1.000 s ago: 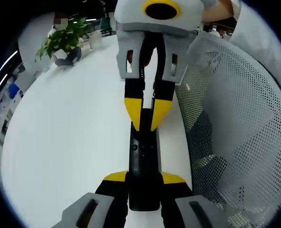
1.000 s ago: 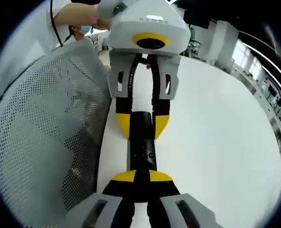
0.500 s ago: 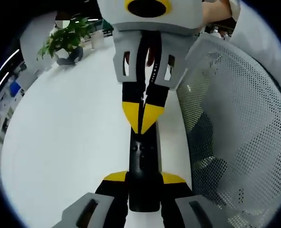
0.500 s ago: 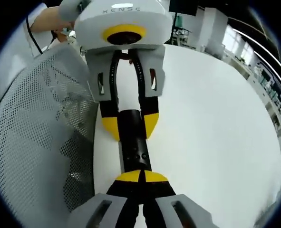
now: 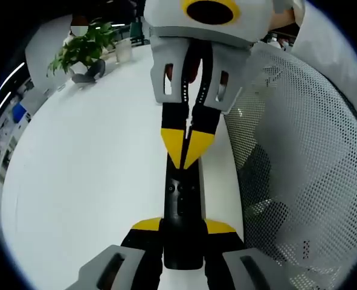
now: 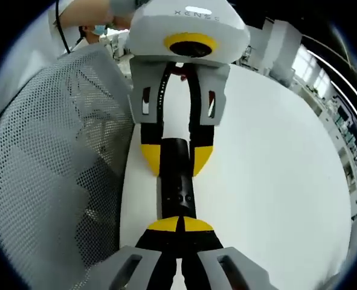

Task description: Press the specified remote control buttons in sequence, fully releasing each button before pressing the next.

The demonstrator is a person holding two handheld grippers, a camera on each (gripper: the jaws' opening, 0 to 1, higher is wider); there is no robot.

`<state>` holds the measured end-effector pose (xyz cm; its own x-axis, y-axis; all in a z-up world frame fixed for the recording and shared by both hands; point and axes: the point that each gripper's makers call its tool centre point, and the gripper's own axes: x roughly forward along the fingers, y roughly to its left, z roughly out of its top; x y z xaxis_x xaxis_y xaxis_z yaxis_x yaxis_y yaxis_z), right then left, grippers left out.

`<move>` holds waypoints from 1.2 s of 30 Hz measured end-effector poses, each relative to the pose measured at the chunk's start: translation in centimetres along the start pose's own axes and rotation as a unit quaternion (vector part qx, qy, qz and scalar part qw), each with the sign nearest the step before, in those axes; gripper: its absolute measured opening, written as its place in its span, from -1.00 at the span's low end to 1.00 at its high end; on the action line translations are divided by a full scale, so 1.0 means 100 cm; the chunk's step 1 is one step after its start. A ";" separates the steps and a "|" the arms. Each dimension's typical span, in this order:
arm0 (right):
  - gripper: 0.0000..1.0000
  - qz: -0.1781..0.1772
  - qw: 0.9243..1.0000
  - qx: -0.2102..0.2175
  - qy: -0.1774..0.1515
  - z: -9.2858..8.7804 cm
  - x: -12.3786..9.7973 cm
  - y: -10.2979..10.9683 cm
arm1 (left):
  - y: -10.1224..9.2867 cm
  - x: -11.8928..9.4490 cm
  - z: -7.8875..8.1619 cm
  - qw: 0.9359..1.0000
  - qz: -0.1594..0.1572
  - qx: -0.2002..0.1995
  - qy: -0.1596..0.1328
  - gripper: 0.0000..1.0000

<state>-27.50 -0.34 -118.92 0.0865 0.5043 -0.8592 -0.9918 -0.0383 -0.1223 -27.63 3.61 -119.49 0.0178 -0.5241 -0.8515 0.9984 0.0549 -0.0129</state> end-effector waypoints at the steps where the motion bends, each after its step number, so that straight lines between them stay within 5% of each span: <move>1: -1.00 -0.001 1.000 -0.006 -0.002 0.000 0.000 0.000 | 0.000 0.000 0.000 1.000 0.000 -0.001 0.000 -0.55; 10: -0.84 0.009 0.998 0.052 -0.038 0.007 -0.006 -0.004 | 0.000 0.000 0.001 1.000 0.001 -0.003 -0.009 -0.55; 12: -0.75 0.022 0.998 0.054 -0.017 -0.001 -0.001 -0.002 | -0.001 0.000 0.001 1.000 0.001 -0.003 -0.010 -0.55; 13: -0.80 0.030 0.998 0.050 -0.036 0.005 -0.003 -0.001 | -0.001 0.000 0.001 1.000 0.001 -0.002 -0.011 -0.55; 17: -0.83 0.039 0.998 0.044 -0.025 0.000 -0.005 0.000 | -0.001 0.000 0.001 1.000 0.001 -0.003 -0.012 -0.55; 20: -0.84 0.053 0.995 0.077 -0.024 0.000 -0.005 0.000 | -0.001 0.000 0.001 1.000 0.001 -0.003 -0.014 -0.55; 23: -0.84 0.057 0.998 0.037 -0.012 0.000 -0.002 0.001 | -0.001 0.000 0.001 1.000 0.000 -0.001 -0.016 -0.55; 29: -0.84 0.053 0.997 0.048 0.016 0.001 0.000 0.001 | -0.001 0.000 0.001 1.000 -0.001 0.000 -0.014 -0.55; 34: -0.84 0.029 0.997 0.072 -0.026 0.002 -0.001 0.000 | -0.001 0.000 0.001 1.000 0.000 -0.003 -0.015 -0.55; 36: -0.84 0.025 0.998 0.050 -0.029 0.003 -0.001 0.001 | -0.001 0.000 0.001 1.000 0.000 -0.001 -0.015 -0.55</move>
<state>-27.69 -0.15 -118.71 0.0343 0.5530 -0.8325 -0.9994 0.0202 -0.0277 -27.75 3.49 -119.47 0.0188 -0.5488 -0.8358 0.9983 0.0563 -0.0145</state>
